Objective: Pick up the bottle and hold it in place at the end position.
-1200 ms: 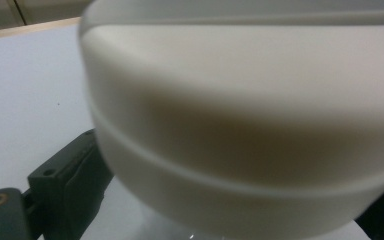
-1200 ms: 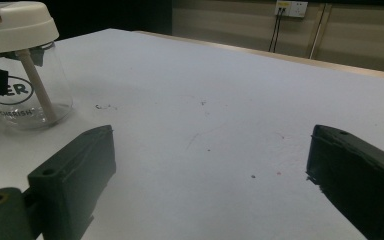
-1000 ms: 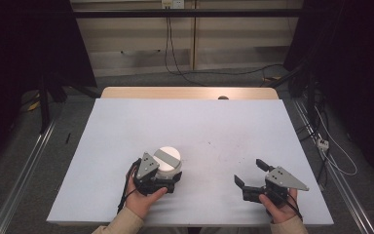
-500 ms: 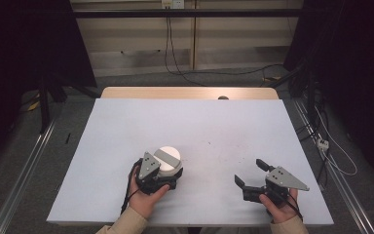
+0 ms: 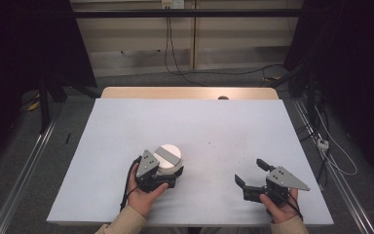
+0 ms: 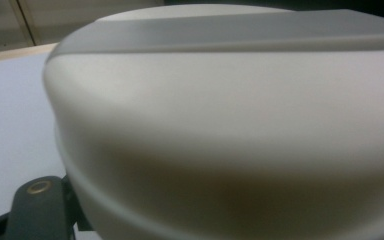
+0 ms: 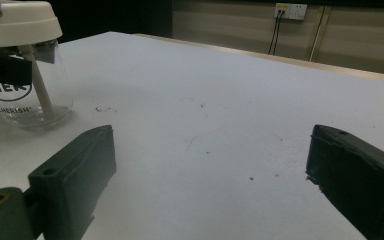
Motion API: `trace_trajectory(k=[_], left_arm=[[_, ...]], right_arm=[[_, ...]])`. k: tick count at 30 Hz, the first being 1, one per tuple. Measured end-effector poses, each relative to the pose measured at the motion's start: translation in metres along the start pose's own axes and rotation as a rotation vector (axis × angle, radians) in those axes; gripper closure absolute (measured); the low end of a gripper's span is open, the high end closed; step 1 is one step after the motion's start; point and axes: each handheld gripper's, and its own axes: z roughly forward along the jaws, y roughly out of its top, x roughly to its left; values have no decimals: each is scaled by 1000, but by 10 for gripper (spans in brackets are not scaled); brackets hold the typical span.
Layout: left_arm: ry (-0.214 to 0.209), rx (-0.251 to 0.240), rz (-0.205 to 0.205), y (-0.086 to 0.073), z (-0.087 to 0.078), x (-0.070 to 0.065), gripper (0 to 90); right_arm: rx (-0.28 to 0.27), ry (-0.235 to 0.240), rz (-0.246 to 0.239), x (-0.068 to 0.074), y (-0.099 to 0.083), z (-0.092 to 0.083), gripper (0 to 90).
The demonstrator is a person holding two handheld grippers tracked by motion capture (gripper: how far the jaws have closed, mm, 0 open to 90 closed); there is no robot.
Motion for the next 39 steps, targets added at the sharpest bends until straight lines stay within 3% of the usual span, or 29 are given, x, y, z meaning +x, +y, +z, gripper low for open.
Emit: trace_trajectory(k=[18, 39], left_arm=[[-52, -24, 45, 13, 10, 12, 183], [-48, -7, 63, 26, 32, 23, 184]], right_arm=[[-3, -3, -5, 0, 0, 1, 53], [-5, -4, -10, 0, 1, 1, 53]])
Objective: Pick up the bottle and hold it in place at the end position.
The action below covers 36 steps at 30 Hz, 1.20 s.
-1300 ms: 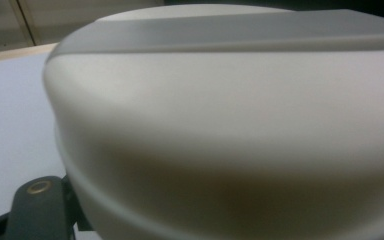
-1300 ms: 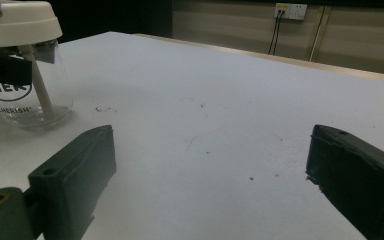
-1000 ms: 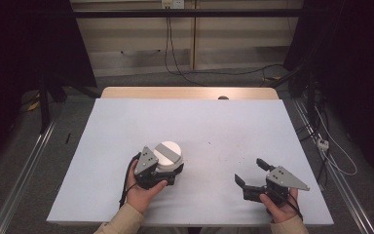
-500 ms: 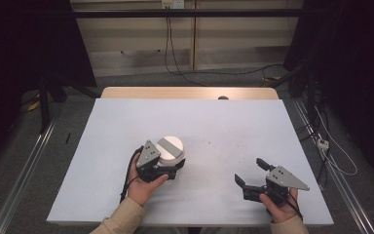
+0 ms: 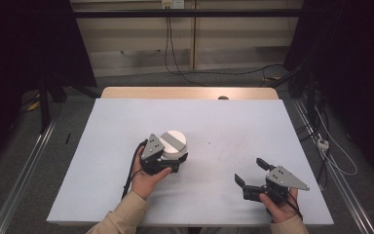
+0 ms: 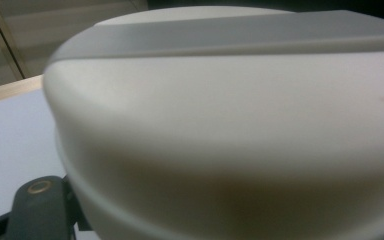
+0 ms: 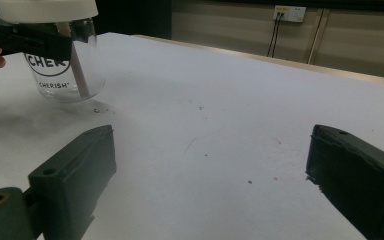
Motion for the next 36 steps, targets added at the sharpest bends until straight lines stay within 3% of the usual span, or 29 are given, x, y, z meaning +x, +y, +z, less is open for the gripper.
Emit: trace_trajectory(k=[19, 36], left_arm=[[14, -15, 6, 6, 16, 6, 184], [32, -20, -13, 10, 33, 12, 184]], right_arm=[[-3, -2, -3, 0, 0, 0, 53], [-2, -1, -5, 0, 0, 1, 53]])
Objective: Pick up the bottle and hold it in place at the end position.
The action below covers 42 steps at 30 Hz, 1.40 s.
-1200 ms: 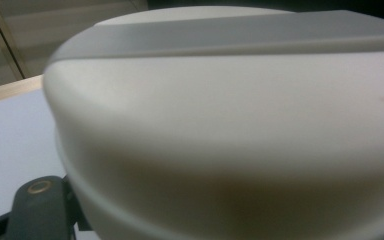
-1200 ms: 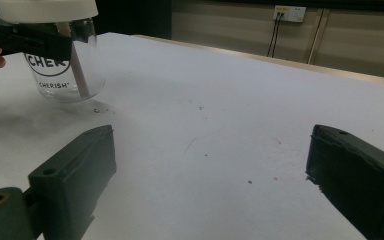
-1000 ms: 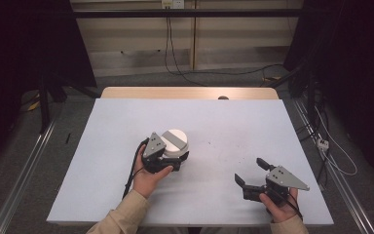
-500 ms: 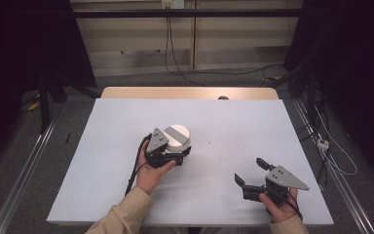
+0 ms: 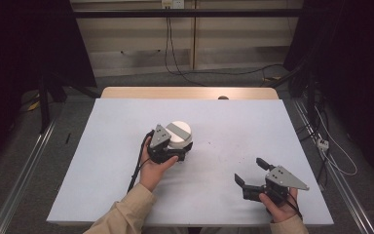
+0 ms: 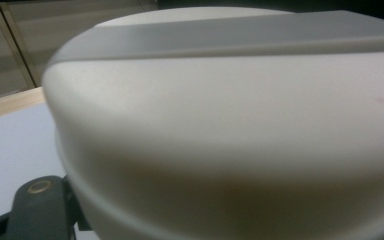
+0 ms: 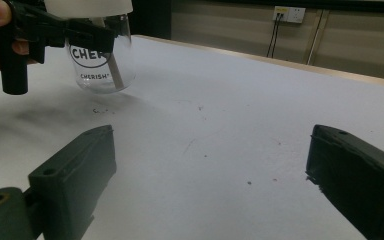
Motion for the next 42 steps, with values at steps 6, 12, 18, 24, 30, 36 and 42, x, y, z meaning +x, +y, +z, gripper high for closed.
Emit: trace_trajectory(k=[6, 12, 18, 24, 30, 36, 42], left_arm=[[0, 7, -3, 0, 3, 1, 184], [-3, 9, -1, 1, 8, 1, 184], [1, 15, 0, 0, 12, 3, 184], [-5, 18, 2, 3, 17, 3, 185], [-3, 21, 0, 6, 21, 3, 184], [10, 39, 5, 3, 27, 6, 184], [9, 36, 3, 2, 30, 7, 184]], right_arm=[[0, -3, -1, 0, 0, 0, 53], [-1, 1, -2, 0, 0, 1, 53], [2, -3, 3, -1, -1, 1, 53], [1, -4, 5, -1, -1, 1, 53], [0, -6, 12, -2, -1, 1, 53], [1, -6, 17, -2, -1, 1, 53], [0, -4, 16, -2, -1, 1, 53]])
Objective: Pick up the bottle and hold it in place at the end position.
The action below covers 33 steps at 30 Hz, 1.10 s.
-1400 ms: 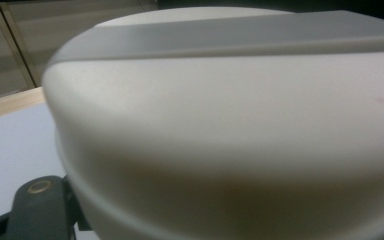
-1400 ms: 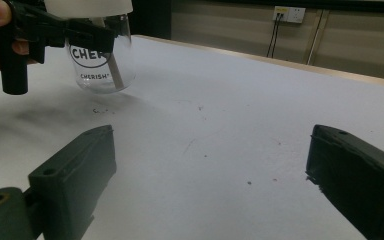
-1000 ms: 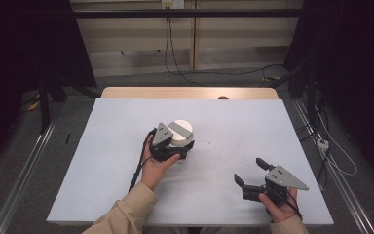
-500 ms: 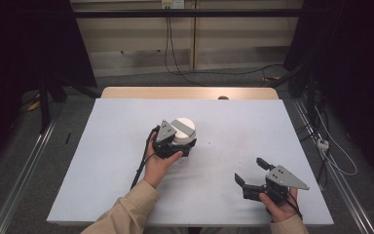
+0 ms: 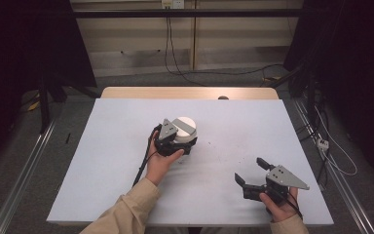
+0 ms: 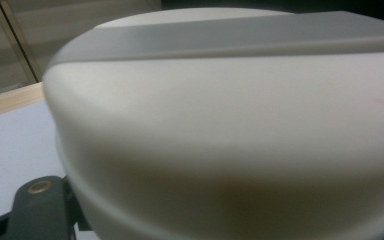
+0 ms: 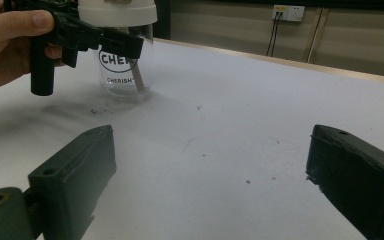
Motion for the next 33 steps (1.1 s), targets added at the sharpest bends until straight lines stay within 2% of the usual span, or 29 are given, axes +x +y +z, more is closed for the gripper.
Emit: trace_trajectory(k=[12, 19, 21, 25, 33], left_arm=[[4, -5, 13, 1, 1, 0, 185], [13, 4, 2, 1, 1, 3, 185], [17, 10, 19, 4, 1, 3, 185], [4, 5, 19, 9, 1, 4, 185], [9, 15, 25, 9, 6, 5, 185]], right_arm=[[0, 3, -5, 0, 0, 0, 53], [0, 4, -9, 1, 0, 1, 52], [1, 2, -6, 0, 0, 1, 52], [3, -1, -2, 0, 0, 1, 52], [3, 1, -4, 0, 0, 1, 51]])
